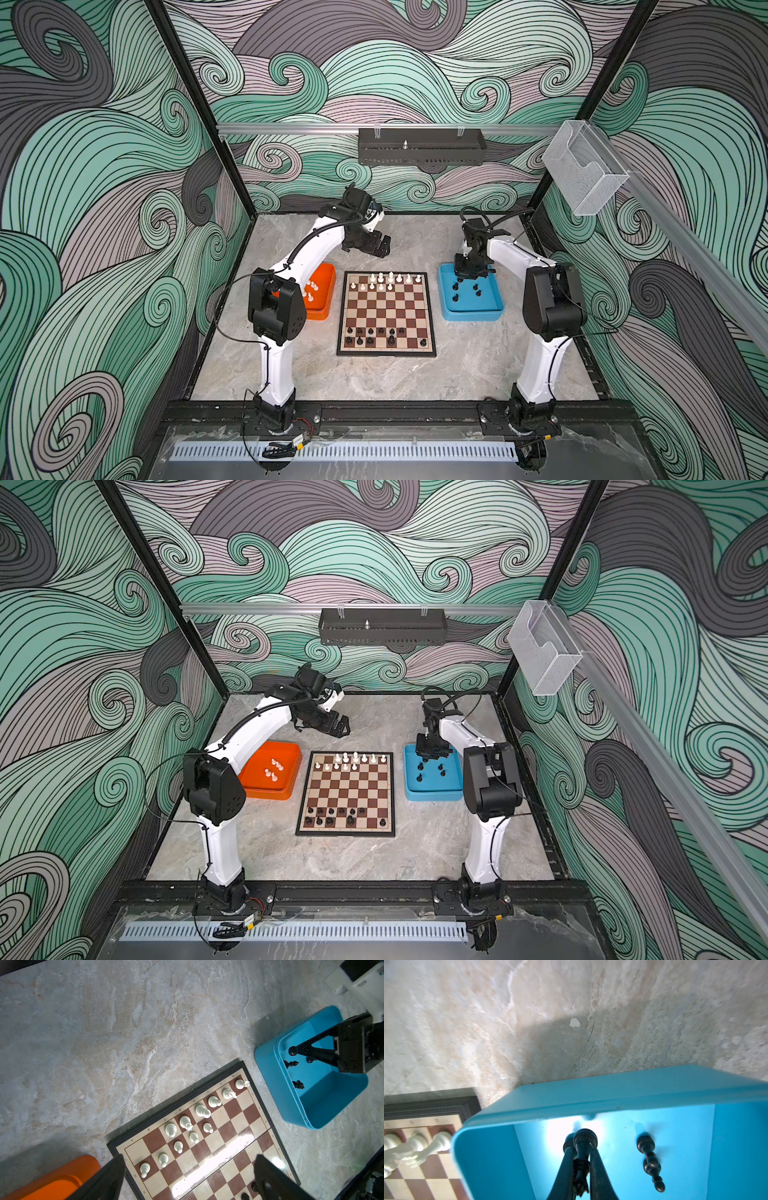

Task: Set up the chess pieces on the board
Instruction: 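Lower the right gripper into the blue tray and grasp a black pawn, then lift the black pawn over the board while the left gripper draws back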

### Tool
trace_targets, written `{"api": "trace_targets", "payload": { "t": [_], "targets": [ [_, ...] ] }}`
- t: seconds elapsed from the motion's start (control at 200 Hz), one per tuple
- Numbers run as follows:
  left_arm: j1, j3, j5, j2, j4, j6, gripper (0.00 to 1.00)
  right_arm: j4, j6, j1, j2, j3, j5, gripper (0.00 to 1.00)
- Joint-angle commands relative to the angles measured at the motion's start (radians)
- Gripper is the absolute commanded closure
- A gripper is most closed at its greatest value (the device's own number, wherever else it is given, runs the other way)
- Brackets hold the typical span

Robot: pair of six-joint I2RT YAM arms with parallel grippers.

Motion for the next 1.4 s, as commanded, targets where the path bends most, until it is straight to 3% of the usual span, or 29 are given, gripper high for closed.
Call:
{"api": "trace_targets", "payload": {
  "t": [0.0, 0.26, 0.44, 0.791, 1.081, 1.396],
  "targets": [
    [0.018, 0.009, 0.035, -0.028, -0.003, -0.028, 0.01, -0.025, -0.017, -0.003, -0.04, 0.03, 0.022, 0.88],
    [0.072, -0.051, 0.042, -0.088, 0.05, -0.099, 0.02, -0.05, -0.017, 0.018, -0.1, 0.036, 0.003, 0.88],
    [0.132, -0.124, 0.068, -0.154, 0.098, -0.137, 0.01, -0.079, -0.015, 0.091, -0.152, 0.044, -0.009, 0.88],
    [0.341, -0.366, 0.176, -0.306, 0.261, -0.315, 0.01, -0.112, -0.003, 0.382, -0.232, 0.014, -0.137, 0.87],
    [0.499, -0.496, 0.17, -0.382, 0.319, -0.42, 0.01, -0.07, 0.004, 0.605, -0.243, -0.05, -0.16, 0.87],
    [0.55, -0.59, 0.175, -0.394, 0.372, -0.427, 0.01, -0.026, -0.042, 0.732, -0.231, -0.089, -0.158, 0.86]
  ]
}}
